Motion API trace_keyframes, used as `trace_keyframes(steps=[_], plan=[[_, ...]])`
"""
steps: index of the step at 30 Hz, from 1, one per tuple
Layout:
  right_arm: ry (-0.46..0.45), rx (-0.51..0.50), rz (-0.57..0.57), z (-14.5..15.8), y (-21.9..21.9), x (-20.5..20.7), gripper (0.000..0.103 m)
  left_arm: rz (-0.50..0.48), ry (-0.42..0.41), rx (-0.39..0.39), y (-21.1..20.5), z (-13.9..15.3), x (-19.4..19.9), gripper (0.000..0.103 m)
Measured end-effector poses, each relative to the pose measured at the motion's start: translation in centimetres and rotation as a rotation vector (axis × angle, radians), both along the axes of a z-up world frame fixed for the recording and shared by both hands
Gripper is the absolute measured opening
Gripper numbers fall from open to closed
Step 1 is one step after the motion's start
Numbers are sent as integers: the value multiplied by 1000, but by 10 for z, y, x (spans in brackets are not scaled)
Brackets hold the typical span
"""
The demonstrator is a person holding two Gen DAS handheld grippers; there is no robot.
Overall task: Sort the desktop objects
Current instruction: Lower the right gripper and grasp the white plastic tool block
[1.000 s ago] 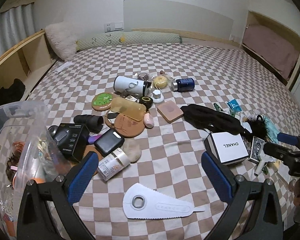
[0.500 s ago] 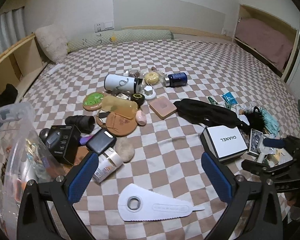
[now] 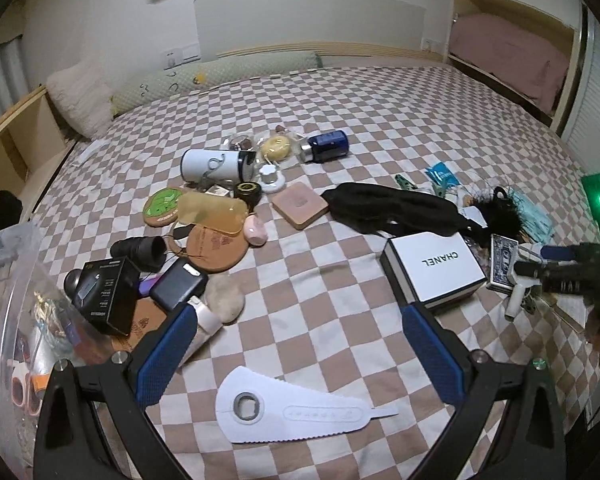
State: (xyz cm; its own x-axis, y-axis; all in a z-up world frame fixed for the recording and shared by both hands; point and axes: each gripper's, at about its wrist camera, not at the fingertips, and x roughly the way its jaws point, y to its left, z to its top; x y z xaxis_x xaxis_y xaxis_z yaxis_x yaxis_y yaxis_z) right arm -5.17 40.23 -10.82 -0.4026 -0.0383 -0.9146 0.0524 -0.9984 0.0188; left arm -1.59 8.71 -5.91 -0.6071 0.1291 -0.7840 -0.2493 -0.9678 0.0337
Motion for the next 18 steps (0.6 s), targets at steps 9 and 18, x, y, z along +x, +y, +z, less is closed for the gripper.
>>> trace_keyframes(steps=[9,18], plan=[[-89,-88,-154,-30,51,-16,46,-37,-1,-9,16,0,-1,103],[-239,-148,8,-58,-4,-17,30,-53,-6,-34,15,-5,0,103]])
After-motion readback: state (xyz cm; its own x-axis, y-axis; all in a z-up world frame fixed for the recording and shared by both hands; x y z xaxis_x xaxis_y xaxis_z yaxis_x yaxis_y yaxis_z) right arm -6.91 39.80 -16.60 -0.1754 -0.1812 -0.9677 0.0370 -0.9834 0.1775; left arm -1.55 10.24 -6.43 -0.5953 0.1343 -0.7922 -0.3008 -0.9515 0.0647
